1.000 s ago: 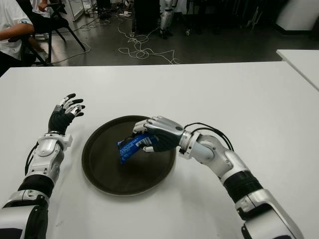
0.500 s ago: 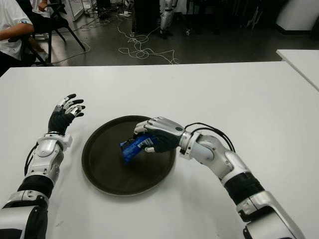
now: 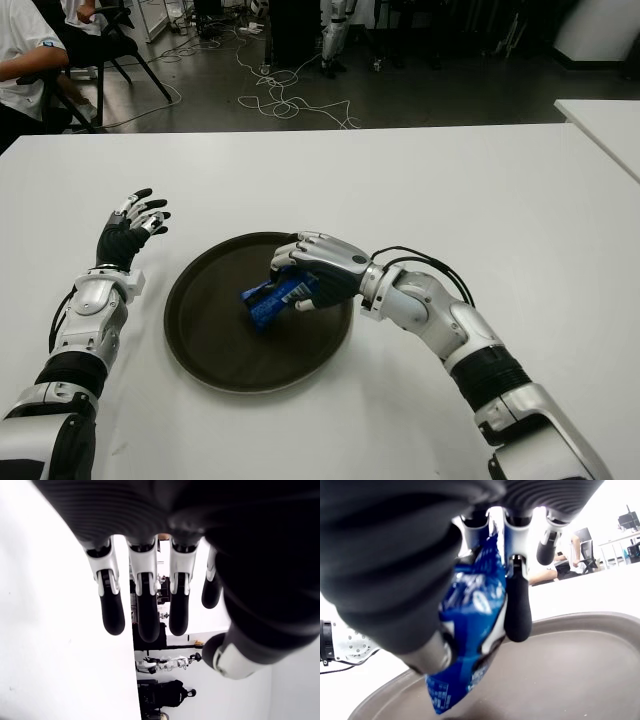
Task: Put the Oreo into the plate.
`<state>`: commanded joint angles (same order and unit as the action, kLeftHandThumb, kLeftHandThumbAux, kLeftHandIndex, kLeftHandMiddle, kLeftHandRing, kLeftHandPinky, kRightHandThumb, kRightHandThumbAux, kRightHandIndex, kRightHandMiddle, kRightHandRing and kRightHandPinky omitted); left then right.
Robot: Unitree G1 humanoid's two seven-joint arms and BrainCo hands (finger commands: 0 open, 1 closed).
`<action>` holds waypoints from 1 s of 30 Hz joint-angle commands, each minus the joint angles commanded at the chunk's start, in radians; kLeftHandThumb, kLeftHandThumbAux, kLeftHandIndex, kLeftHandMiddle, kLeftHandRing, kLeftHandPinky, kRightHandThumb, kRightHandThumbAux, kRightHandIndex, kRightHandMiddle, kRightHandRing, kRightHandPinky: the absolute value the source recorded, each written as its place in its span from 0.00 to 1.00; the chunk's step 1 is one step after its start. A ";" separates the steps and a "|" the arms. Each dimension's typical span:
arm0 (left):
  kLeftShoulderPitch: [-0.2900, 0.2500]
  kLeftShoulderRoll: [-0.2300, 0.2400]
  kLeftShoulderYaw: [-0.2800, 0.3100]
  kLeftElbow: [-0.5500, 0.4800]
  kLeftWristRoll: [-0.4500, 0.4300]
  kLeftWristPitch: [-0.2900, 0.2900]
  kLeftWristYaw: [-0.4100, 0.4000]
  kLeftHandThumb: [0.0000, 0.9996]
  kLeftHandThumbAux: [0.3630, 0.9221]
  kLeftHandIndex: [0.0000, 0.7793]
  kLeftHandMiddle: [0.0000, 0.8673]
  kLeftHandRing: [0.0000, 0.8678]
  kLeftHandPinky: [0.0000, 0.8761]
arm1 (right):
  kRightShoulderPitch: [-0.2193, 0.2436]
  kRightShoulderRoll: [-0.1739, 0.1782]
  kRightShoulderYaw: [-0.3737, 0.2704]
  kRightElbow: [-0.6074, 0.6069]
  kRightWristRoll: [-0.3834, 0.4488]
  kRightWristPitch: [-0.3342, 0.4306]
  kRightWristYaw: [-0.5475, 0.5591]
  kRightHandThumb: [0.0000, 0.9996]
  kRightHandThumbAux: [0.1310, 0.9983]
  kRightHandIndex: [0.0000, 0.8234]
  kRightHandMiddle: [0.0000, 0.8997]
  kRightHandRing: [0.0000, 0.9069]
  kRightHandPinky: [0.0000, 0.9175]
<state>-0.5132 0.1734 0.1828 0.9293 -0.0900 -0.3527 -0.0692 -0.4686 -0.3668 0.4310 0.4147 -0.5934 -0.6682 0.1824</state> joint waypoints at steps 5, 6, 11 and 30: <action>0.001 -0.002 0.002 -0.003 -0.003 0.003 0.000 0.32 0.65 0.23 0.32 0.33 0.36 | -0.001 0.002 0.002 0.008 -0.006 -0.001 -0.016 0.00 0.82 0.02 0.00 0.00 0.00; 0.001 -0.002 0.002 -0.004 -0.003 0.004 0.001 0.32 0.65 0.23 0.32 0.33 0.36 | -0.001 0.002 0.002 0.009 -0.007 0.000 -0.018 0.00 0.82 0.02 0.00 0.00 0.00; 0.003 -0.002 0.002 -0.010 -0.003 0.012 0.005 0.32 0.64 0.23 0.31 0.32 0.36 | -0.006 0.005 0.006 0.020 -0.018 0.010 -0.031 0.02 0.83 0.03 0.00 0.00 0.00; -0.003 0.001 -0.007 -0.007 0.009 0.022 0.015 0.32 0.68 0.22 0.32 0.32 0.34 | -0.043 0.011 0.020 0.098 -0.070 0.006 -0.087 0.06 0.82 0.03 0.00 0.00 0.00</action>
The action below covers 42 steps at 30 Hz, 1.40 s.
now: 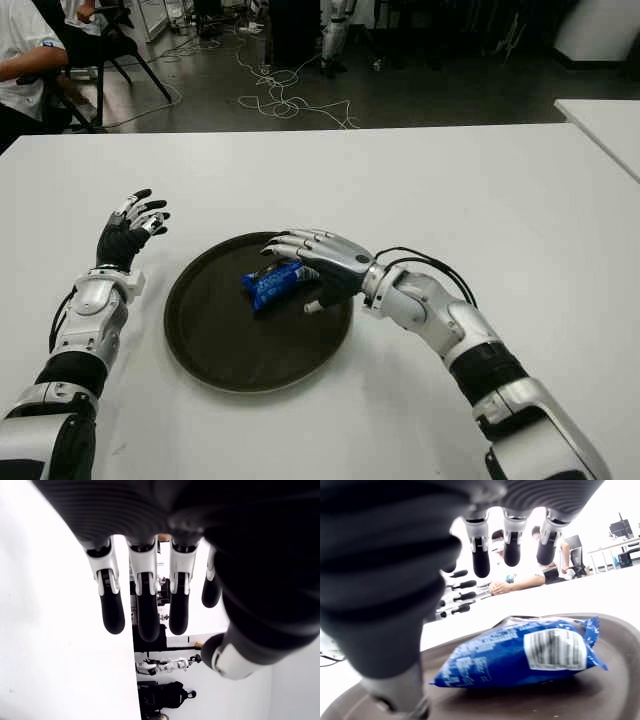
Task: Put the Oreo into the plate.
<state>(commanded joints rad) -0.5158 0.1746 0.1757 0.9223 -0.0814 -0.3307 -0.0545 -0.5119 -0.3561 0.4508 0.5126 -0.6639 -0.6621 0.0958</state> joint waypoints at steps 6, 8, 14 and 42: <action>-0.008 -0.002 0.004 0.014 -0.003 -0.003 0.004 0.32 0.67 0.24 0.32 0.32 0.35 | -0.016 0.004 -0.003 0.040 0.001 -0.002 -0.036 0.01 0.79 0.02 0.00 0.00 0.00; -0.008 -0.003 0.005 0.017 -0.003 -0.007 0.004 0.32 0.67 0.24 0.32 0.33 0.36 | -0.027 0.005 -0.006 0.063 0.008 -0.004 -0.042 0.00 0.78 0.02 0.00 0.00 0.00; -0.010 -0.004 0.007 0.021 -0.009 -0.012 -0.003 0.31 0.66 0.22 0.31 0.32 0.35 | -0.064 0.004 -0.021 0.136 0.021 -0.011 -0.068 0.00 0.79 0.00 0.00 0.00 0.00; -0.026 -0.004 0.004 0.060 -0.007 -0.029 -0.012 0.31 0.64 0.21 0.30 0.31 0.35 | -0.344 0.239 -0.380 0.715 0.458 0.365 -0.061 0.00 0.82 0.11 0.15 0.16 0.18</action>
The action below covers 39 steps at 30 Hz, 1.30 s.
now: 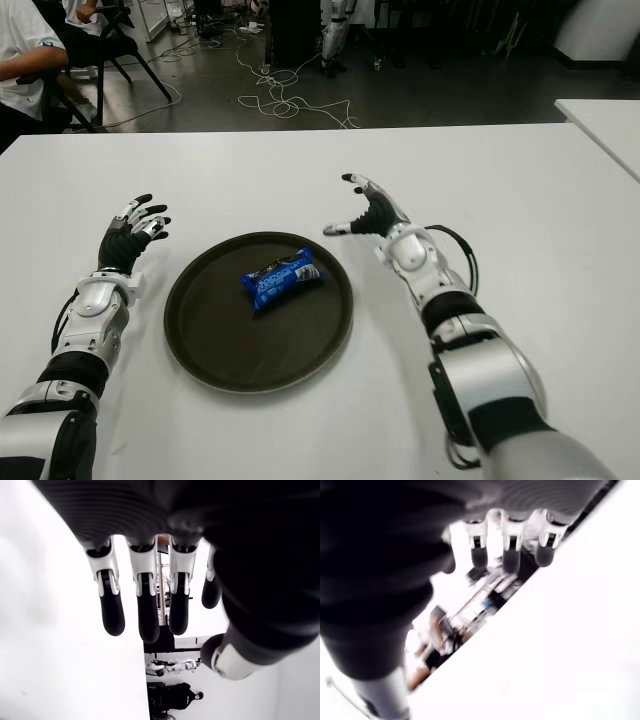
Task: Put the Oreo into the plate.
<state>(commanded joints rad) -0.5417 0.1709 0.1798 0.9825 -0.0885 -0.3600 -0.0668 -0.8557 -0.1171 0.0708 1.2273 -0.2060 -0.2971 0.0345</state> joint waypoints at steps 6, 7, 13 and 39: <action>0.008 0.002 0.000 -0.007 -0.001 -0.001 -0.005 0.31 0.64 0.21 0.30 0.31 0.34 | -0.006 0.055 -0.110 0.078 0.103 0.080 -0.027 0.06 0.86 0.16 0.20 0.21 0.26; 0.009 0.003 0.000 -0.007 -0.001 -0.001 -0.006 0.31 0.64 0.22 0.31 0.31 0.35 | 0.002 0.058 -0.116 0.086 0.106 0.084 -0.036 0.10 0.87 0.17 0.21 0.22 0.28; 0.004 0.008 0.003 0.005 -0.002 -0.004 -0.014 0.31 0.65 0.22 0.31 0.32 0.35 | 0.012 0.052 -0.125 0.091 0.101 0.088 -0.062 0.16 0.86 0.21 0.25 0.26 0.32; 0.000 0.024 0.008 0.028 -0.005 -0.020 -0.040 0.31 0.63 0.21 0.30 0.31 0.34 | 0.019 0.048 -0.086 0.070 0.053 0.060 -0.092 0.15 0.84 0.22 0.26 0.27 0.31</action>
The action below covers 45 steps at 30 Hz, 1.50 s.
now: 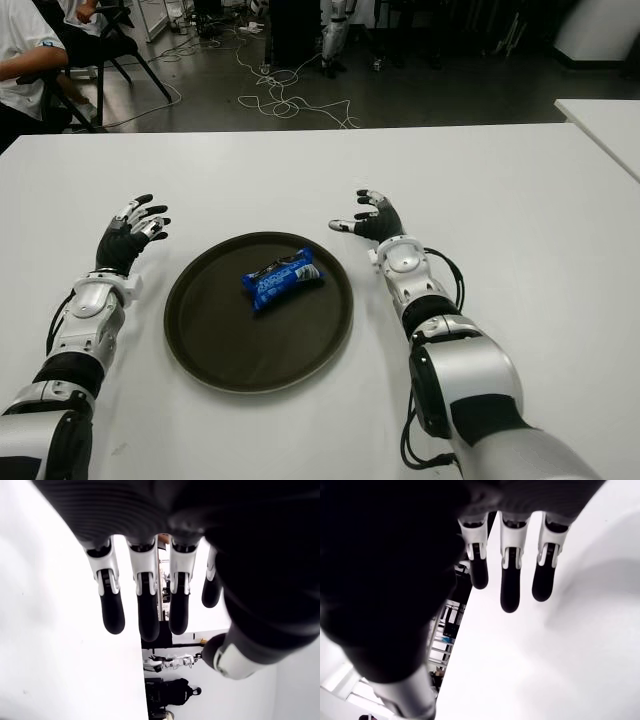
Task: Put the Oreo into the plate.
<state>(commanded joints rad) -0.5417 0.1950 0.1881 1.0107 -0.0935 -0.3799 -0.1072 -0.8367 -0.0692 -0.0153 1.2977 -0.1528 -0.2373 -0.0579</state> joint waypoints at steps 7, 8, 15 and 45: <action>-0.002 -0.003 0.010 0.007 -0.010 -0.004 -0.004 0.33 0.65 0.21 0.30 0.31 0.35 | 0.023 -0.012 -0.006 -0.095 0.027 -0.036 0.046 0.13 0.84 0.21 0.25 0.25 0.28; -0.001 -0.004 0.011 0.006 -0.010 -0.004 -0.004 0.33 0.65 0.21 0.30 0.31 0.34 | 0.029 -0.014 -0.007 -0.110 0.030 -0.039 0.053 0.13 0.84 0.21 0.25 0.25 0.28; 0.002 -0.002 0.011 0.002 -0.004 0.000 -0.005 0.31 0.65 0.20 0.30 0.30 0.34 | 0.083 -0.036 -0.017 -0.219 0.060 -0.041 0.102 0.13 0.84 0.21 0.25 0.25 0.28; 0.014 0.014 0.014 0.001 -0.002 -0.016 -0.018 0.29 0.66 0.23 0.32 0.32 0.35 | 0.225 -0.055 -0.031 -0.312 0.071 -0.061 0.074 0.10 0.82 0.21 0.28 0.28 0.30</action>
<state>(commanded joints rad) -0.5277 0.2093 0.2022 1.0114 -0.0955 -0.3956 -0.1256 -0.6117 -0.1239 -0.0462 0.9855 -0.0820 -0.2986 0.0164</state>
